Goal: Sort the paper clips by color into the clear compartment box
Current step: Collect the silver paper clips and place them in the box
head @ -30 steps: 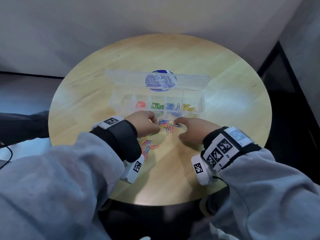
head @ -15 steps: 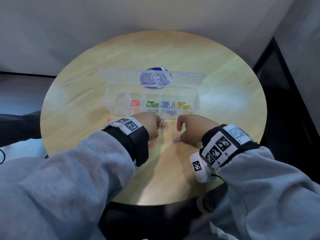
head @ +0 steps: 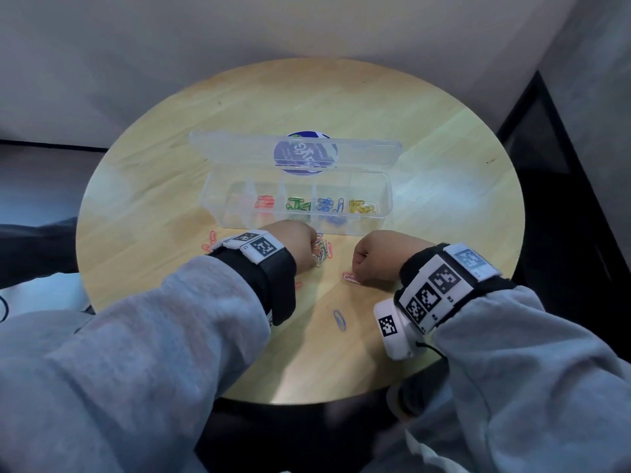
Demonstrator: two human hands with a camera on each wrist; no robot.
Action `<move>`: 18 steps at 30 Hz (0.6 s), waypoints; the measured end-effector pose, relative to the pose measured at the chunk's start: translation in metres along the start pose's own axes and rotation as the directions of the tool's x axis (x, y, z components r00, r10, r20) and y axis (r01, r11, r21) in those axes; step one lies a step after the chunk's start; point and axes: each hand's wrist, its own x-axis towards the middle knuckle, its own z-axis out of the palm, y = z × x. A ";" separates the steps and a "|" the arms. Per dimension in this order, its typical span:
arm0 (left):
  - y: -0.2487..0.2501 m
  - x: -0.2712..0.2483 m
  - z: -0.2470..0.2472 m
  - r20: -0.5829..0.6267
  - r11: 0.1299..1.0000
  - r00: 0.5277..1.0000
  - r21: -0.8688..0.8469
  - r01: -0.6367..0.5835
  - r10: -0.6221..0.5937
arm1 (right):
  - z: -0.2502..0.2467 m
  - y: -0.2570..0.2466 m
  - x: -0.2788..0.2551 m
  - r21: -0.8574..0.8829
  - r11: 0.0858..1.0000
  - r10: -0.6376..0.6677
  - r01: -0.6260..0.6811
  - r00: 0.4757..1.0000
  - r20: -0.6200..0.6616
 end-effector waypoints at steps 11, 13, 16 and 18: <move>0.000 0.002 0.000 0.078 0.998 0.996 -0.043 0.045 -0.042 | 0.004 0.002 -0.001 0.025 0.999 -0.046 0.048 0.998 -0.053; -0.002 0.000 0.001 0.102 0.996 0.994 -0.063 0.055 -0.048 | 0.006 0.000 -0.001 0.012 0.998 -0.053 0.054 0.998 -0.046; -0.007 -0.003 0.000 0.099 0.992 0.994 -0.109 0.057 -0.046 | 0.009 -0.004 -0.001 0.015 0.998 -0.064 0.066 0.996 -0.067; -0.012 -0.006 0.001 0.118 0.989 0.993 -0.143 0.049 -0.032 | 0.010 -0.005 -0.001 0.013 0.998 -0.067 0.069 0.994 -0.084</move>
